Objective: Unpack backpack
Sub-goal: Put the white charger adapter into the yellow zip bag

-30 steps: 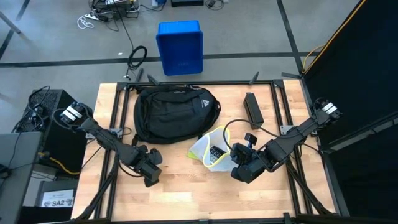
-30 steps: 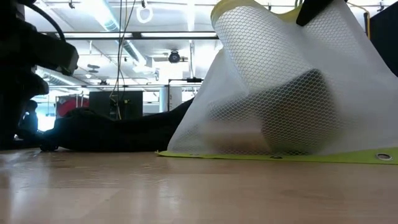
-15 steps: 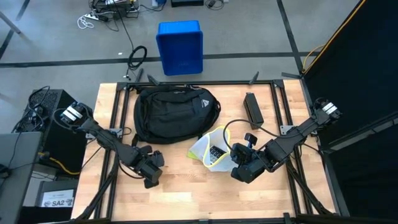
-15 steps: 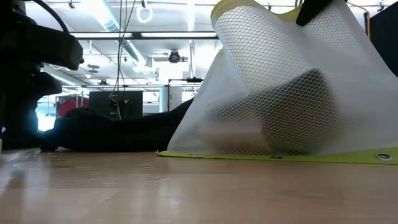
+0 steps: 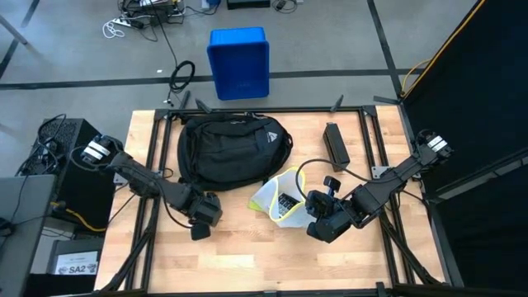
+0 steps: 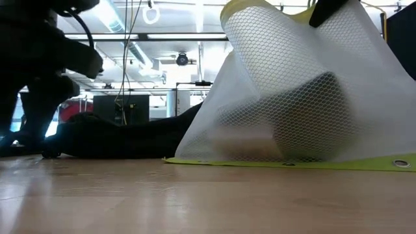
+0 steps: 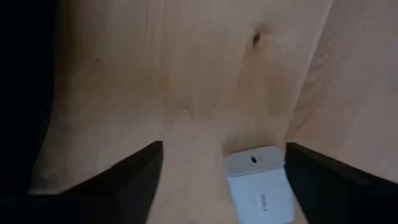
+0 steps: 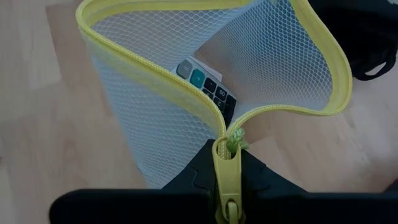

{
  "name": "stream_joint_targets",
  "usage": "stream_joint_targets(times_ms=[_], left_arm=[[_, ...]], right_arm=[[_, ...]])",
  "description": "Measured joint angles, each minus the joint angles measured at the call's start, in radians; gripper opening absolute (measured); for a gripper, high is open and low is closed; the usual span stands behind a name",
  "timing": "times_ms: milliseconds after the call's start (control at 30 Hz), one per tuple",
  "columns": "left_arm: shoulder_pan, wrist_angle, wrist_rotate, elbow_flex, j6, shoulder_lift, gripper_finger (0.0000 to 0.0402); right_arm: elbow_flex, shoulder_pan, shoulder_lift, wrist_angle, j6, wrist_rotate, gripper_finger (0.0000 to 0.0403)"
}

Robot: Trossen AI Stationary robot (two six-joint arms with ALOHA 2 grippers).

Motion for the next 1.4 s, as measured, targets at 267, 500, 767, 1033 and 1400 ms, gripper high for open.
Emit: stream_joint_targets(times_ms=[267,500,767,1033,1400], left_arm=[[-0.012,-0.081,0.156,0.000,-0.108,0.000,0.0382],[-0.045,-0.012,0.071,-0.001,-0.220,0.000,0.0365],[-0.148,0.055,0.034,-0.061,-0.310,0.070,0.0364],[-0.210,0.101,-0.040,-0.107,-0.334,0.088,0.0341],[-0.214,0.112,-0.089,-0.120,-0.330,0.087,0.0128]], right_arm=[[0.000,0.000,0.000,0.000,-0.051,0.029,0.0000],[0.000,0.000,0.000,0.000,-0.054,0.033,0.0000],[0.000,0.014,0.000,0.005,-0.050,0.064,0.0000],[-0.018,0.016,0.001,0.071,-0.055,0.112,0.0000],[-0.120,0.016,0.001,0.176,-0.060,0.119,0.0000]])
